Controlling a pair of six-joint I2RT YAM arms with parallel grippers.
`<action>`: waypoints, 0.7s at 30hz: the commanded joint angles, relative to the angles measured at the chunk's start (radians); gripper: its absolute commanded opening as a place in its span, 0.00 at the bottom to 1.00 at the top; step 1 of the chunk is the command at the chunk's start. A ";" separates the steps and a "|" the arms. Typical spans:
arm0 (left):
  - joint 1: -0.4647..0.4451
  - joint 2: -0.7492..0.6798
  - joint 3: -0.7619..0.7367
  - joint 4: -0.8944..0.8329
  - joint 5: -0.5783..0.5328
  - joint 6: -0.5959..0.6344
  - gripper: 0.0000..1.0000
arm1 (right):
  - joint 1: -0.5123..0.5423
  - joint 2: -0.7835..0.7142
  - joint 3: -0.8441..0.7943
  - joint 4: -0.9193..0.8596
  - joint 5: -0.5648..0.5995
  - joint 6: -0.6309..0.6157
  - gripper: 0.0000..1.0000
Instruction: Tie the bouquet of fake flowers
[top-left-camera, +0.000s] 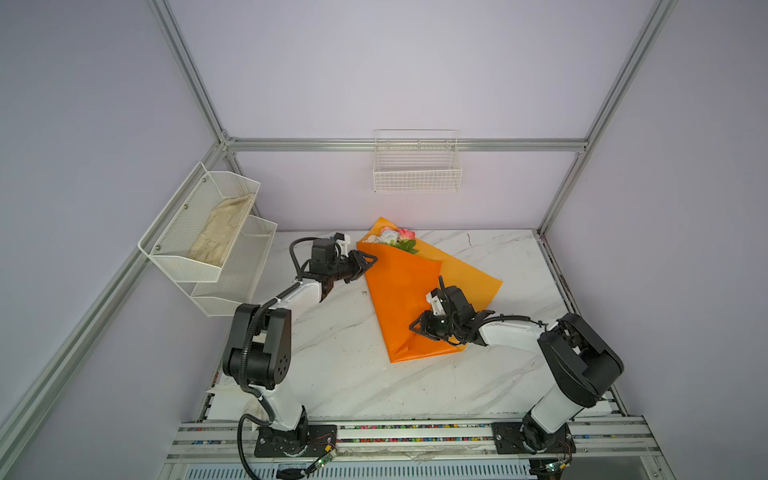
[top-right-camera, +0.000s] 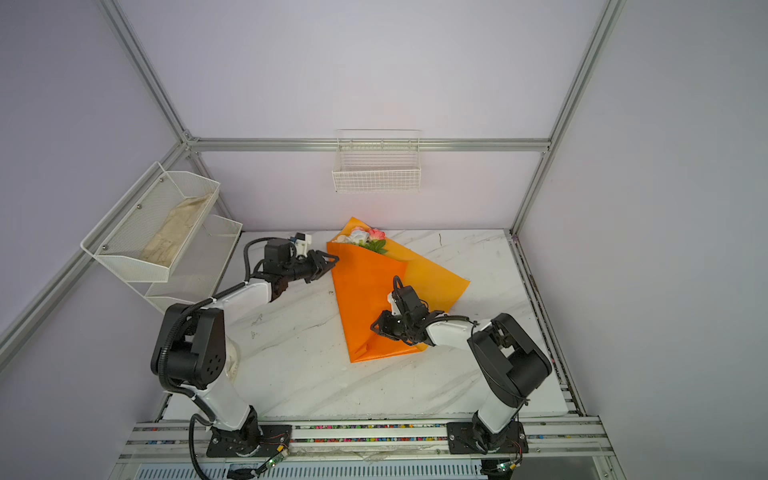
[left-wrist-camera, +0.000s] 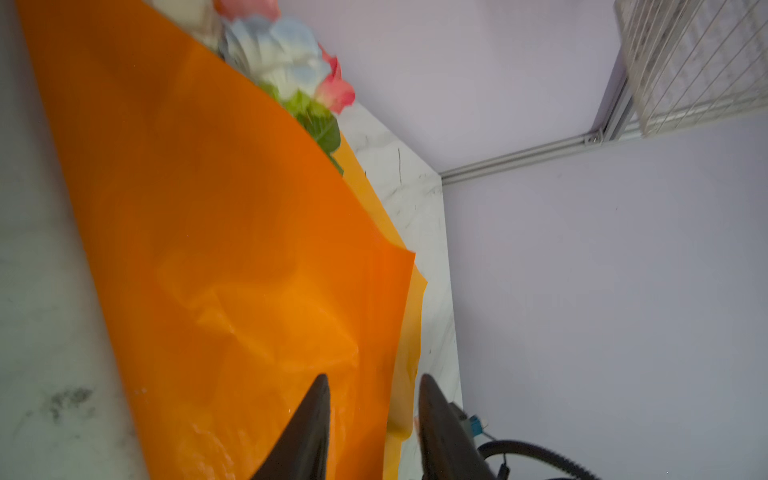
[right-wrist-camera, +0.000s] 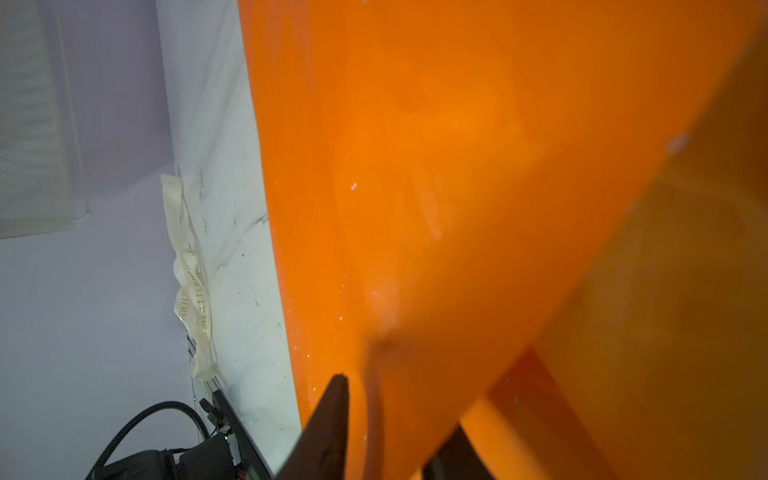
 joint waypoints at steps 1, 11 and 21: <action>-0.090 -0.063 -0.134 -0.063 -0.009 0.061 0.31 | -0.010 -0.114 -0.036 -0.069 0.096 0.025 0.38; -0.291 -0.259 -0.411 0.048 -0.190 -0.062 0.29 | -0.006 -0.260 -0.005 -0.129 0.064 -0.015 0.41; -0.370 -0.244 -0.491 0.087 -0.250 -0.135 0.22 | 0.099 -0.145 0.023 -0.041 -0.005 -0.007 0.05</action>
